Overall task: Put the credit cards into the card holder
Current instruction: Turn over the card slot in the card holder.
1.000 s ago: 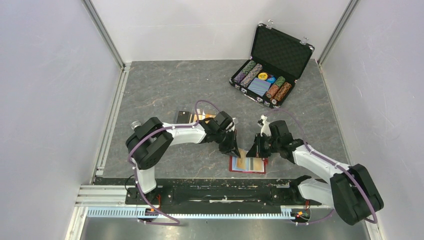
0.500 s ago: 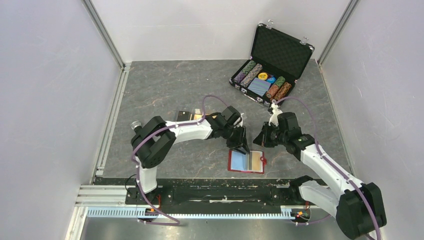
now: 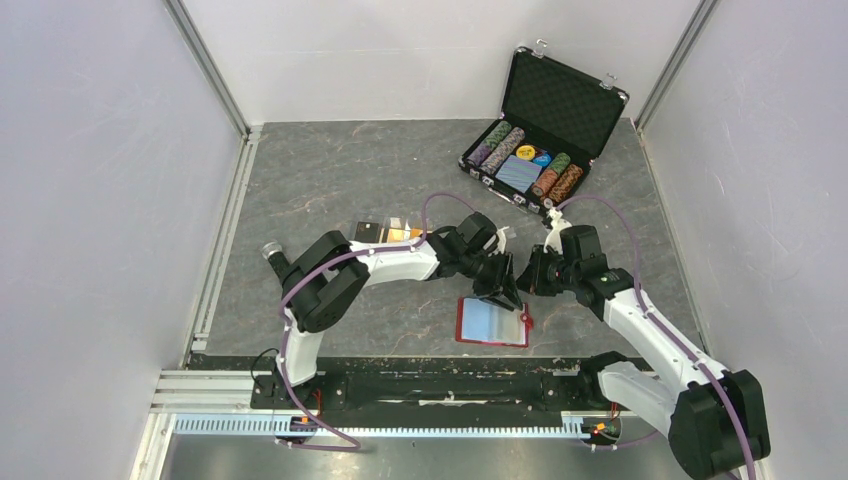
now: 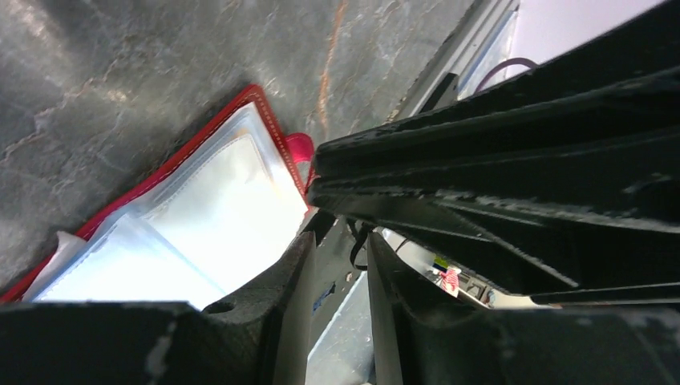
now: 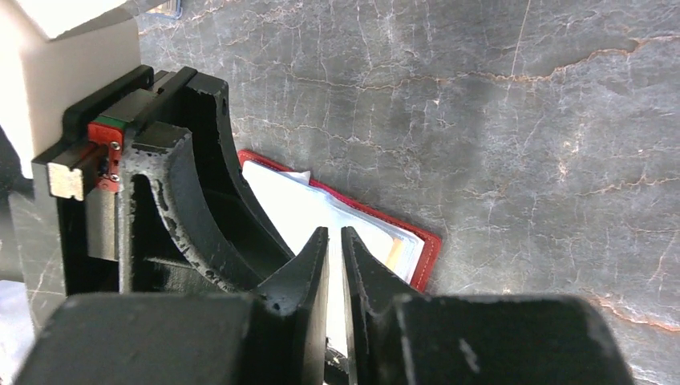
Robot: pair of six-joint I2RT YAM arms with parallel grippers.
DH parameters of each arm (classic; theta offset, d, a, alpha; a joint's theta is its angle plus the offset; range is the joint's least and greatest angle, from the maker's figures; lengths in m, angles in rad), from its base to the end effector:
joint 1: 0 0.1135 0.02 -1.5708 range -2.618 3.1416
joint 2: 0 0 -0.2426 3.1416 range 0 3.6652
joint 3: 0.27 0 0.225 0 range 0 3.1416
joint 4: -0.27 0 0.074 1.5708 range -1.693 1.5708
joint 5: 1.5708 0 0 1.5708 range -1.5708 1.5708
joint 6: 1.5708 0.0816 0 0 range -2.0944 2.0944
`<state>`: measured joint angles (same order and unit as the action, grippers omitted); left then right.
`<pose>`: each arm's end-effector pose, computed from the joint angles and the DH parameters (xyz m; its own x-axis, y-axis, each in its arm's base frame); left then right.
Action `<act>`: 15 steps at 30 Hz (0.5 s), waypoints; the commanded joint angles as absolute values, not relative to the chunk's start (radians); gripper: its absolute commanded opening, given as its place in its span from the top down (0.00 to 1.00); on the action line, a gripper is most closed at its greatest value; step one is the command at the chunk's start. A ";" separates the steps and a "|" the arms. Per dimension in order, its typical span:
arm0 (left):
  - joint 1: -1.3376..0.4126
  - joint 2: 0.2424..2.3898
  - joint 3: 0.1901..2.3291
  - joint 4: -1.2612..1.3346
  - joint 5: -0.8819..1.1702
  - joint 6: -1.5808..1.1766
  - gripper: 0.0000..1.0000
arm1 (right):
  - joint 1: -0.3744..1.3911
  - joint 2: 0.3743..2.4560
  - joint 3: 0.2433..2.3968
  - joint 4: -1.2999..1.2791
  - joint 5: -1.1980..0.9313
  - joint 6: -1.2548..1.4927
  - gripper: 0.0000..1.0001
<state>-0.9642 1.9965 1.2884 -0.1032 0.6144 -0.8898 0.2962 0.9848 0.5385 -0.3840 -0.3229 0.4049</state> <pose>0.2012 -0.3725 0.1370 -0.9577 0.2666 -0.1087 0.2439 0.5509 -0.7982 0.1928 0.0859 0.1644 -0.8386 0.1347 -0.5278 -0.1645 0.8611 0.4811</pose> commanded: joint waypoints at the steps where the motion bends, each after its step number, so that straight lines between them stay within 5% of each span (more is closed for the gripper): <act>1: -0.954 1.967 1.284 0.019 0.657 -0.937 0.63 | 0.291 0.992 0.592 -0.384 -0.321 0.379 0.85; 15: -0.672 1.674 0.914 0.473 0.634 -1.129 0.60 | 0.291 1.115 0.651 -0.333 -0.421 0.373 0.58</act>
